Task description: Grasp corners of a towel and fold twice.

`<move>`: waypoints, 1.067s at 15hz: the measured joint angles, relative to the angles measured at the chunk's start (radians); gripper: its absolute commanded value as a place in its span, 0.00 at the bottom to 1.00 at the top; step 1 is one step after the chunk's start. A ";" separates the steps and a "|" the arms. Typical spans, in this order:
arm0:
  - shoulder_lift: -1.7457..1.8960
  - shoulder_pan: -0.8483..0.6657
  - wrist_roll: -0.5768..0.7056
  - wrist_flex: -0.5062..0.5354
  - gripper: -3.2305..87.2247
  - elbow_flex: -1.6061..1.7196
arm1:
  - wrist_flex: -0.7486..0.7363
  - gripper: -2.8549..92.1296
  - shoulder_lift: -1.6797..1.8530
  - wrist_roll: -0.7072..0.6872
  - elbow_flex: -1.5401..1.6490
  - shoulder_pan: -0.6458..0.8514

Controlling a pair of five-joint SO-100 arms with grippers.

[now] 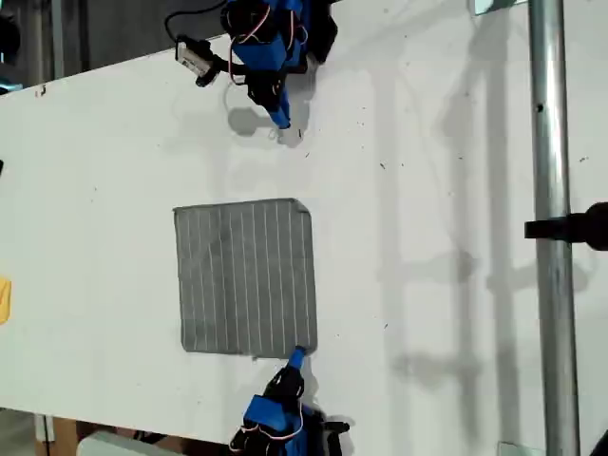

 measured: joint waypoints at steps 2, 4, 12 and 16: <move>0.000 -0.084 -0.130 0.005 0.00 0.000 | 0.000 0.03 0.000 -0.008 0.000 0.000; 0.000 -0.146 -0.491 0.008 0.00 0.000 | 0.000 0.03 0.000 -0.008 0.000 0.000; 0.002 -0.133 -0.664 0.008 0.00 0.000 | 0.003 0.03 -0.002 -0.008 -0.028 -0.009; -0.048 -0.055 -0.772 0.081 0.00 -0.155 | -0.028 0.03 -0.285 -0.025 -0.270 -0.032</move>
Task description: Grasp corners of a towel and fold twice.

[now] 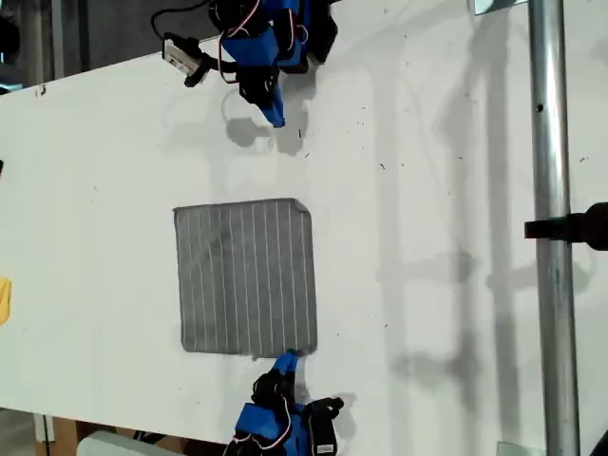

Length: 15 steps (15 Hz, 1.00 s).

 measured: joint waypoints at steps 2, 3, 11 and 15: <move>-0.196 0.002 0.002 0.026 0.00 -0.192 | -0.080 0.03 -0.279 -0.054 -0.184 0.002; -0.299 -0.003 0.011 0.046 0.00 -0.296 | -0.095 0.03 -0.394 -0.078 -0.270 0.002; -0.868 0.026 0.069 0.308 0.00 -1.019 | 0.075 0.04 -1.281 -0.282 -1.207 -0.002; -0.954 0.040 0.080 0.308 0.00 -1.063 | 0.187 0.37 -1.554 -0.472 -1.485 -0.008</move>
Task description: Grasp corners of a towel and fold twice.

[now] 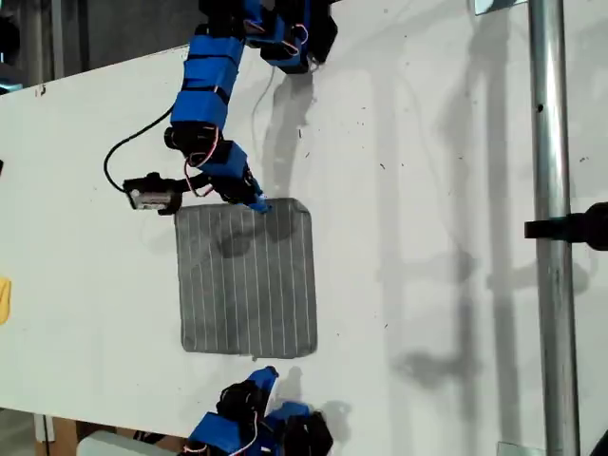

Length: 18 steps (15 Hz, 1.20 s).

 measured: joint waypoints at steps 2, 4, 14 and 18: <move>0.008 0.000 0.000 0.000 0.00 0.023 | -0.005 0.40 -0.089 -0.086 0.000 0.002; 0.025 0.000 -0.006 0.000 0.00 0.058 | -0.038 0.41 -0.209 -0.135 0.000 0.005; 0.055 -0.009 -0.048 0.000 0.00 0.127 | -0.250 0.03 -0.531 -0.150 -0.006 0.058; -0.063 -0.009 -0.034 -0.006 0.24 0.130 | -0.261 0.03 -0.531 -0.147 -0.006 0.058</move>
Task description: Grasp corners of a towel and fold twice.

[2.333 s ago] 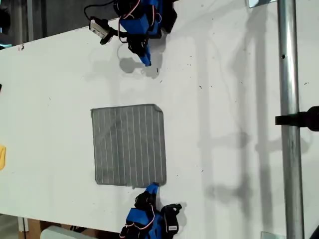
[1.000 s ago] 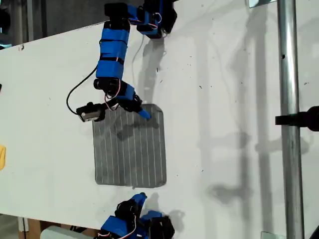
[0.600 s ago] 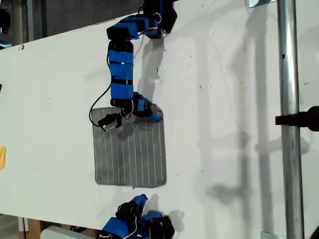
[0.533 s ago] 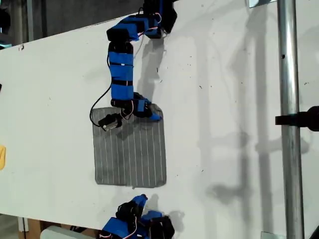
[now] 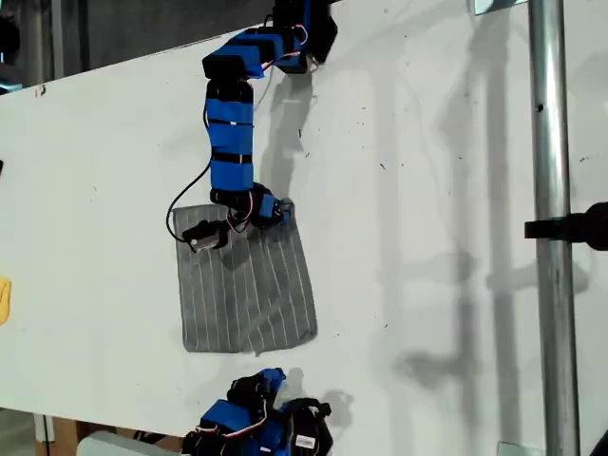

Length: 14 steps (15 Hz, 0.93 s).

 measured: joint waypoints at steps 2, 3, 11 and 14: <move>-0.152 0.000 0.115 -0.094 0.32 -0.002 | 0.000 0.03 0.000 0.006 0.000 -0.008; -0.224 0.002 0.178 -0.147 0.33 -0.002 | 0.000 0.03 0.000 0.009 0.000 -0.008; -0.382 -0.078 0.255 -0.594 0.31 0.359 | 0.000 0.03 0.003 0.032 0.000 -0.023; -0.558 -0.080 0.192 -0.670 0.30 0.370 | 0.002 0.03 0.006 0.040 0.002 -0.025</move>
